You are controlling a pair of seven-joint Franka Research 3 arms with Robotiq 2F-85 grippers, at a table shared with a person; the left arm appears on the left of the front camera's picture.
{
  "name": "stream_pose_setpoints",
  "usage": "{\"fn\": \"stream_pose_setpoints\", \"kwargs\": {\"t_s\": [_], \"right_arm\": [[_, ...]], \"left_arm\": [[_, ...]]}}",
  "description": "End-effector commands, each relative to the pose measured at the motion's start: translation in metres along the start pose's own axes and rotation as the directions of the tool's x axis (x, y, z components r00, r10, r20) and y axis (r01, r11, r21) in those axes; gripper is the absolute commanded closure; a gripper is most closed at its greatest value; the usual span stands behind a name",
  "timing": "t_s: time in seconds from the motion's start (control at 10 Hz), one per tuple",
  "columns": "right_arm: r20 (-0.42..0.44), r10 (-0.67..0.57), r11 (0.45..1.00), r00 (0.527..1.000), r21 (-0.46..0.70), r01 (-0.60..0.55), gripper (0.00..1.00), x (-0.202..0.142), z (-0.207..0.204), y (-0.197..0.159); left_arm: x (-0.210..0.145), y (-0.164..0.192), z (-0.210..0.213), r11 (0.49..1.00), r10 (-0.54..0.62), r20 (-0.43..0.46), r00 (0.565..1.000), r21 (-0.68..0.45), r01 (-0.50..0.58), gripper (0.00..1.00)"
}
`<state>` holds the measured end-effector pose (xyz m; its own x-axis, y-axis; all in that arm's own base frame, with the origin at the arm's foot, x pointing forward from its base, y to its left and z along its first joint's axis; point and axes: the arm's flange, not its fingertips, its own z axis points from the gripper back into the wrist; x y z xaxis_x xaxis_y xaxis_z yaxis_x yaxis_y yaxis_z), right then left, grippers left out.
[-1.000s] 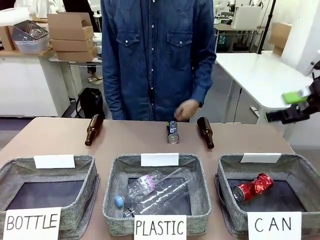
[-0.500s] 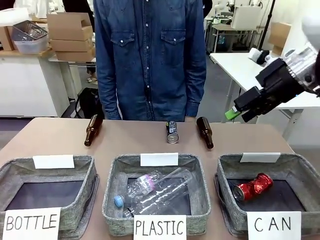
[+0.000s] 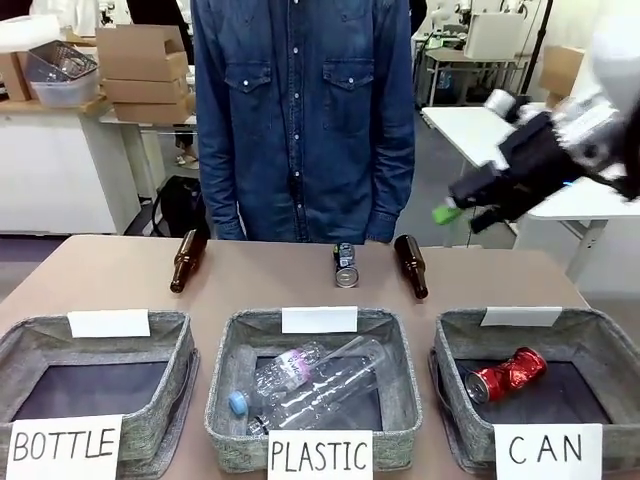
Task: Sort the can waste into the basket.
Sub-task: Pick up the can waste from the table and place it in the right Fabric basket.
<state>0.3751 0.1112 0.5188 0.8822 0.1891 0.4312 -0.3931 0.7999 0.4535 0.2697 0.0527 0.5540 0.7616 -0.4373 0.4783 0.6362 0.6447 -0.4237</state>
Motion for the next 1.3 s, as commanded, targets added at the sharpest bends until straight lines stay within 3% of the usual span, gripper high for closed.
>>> {"fn": "stream_pose_setpoints", "kwargs": {"t_s": [0.0, 0.2, 0.4, 0.8, 0.9, 1.0, 1.2], "right_arm": [[-0.032, -0.044, 0.999, 0.999, 0.009, 0.044, 0.00, 0.073, -0.041, 0.001], [-0.163, -0.102, 0.995, 0.981, -0.033, 0.098, 0.00, 0.116, -0.091, -0.006], [-0.226, -0.061, 0.998, 0.972, 0.007, 0.064, 0.00, 0.139, -0.141, -0.007], [-0.351, -0.129, 0.991, 0.928, -0.084, 0.106, 0.00, 0.155, -0.245, -0.021], [-0.334, -0.132, 0.990, 0.933, -0.093, 0.107, 0.00, 0.156, -0.264, -0.021], [-0.336, -0.110, 0.993, 0.935, -0.068, 0.092, 0.00, 0.153, -0.255, -0.021], [-0.312, -0.131, 0.991, 0.941, -0.060, 0.118, 0.00, 0.145, -0.196, -0.036]], "left_arm": [[-0.002, 0.002, 0.001, 1.000, -0.013, -0.006, 1.000, 0.001, 0.013, 0.00], [-0.002, 0.002, 0.001, 1.000, -0.013, -0.006, 1.000, 0.001, 0.013, 0.00], [-0.002, 0.002, 0.001, 1.000, -0.013, -0.006, 1.000, 0.001, 0.013, 0.00], [-0.002, 0.002, 0.001, 1.000, -0.013, -0.006, 1.000, 0.001, 0.013, 0.00], [-0.002, 0.002, 0.001, 1.000, -0.013, -0.006, 1.000, 0.001, 0.013, 0.00], [-0.002, 0.002, 0.001, 1.000, -0.013, -0.006, 1.000, 0.001, 0.013, 0.00], [-0.002, 0.002, 0.001, 1.000, -0.013, -0.006, 1.000, 0.001, 0.013, 0.00]]}}
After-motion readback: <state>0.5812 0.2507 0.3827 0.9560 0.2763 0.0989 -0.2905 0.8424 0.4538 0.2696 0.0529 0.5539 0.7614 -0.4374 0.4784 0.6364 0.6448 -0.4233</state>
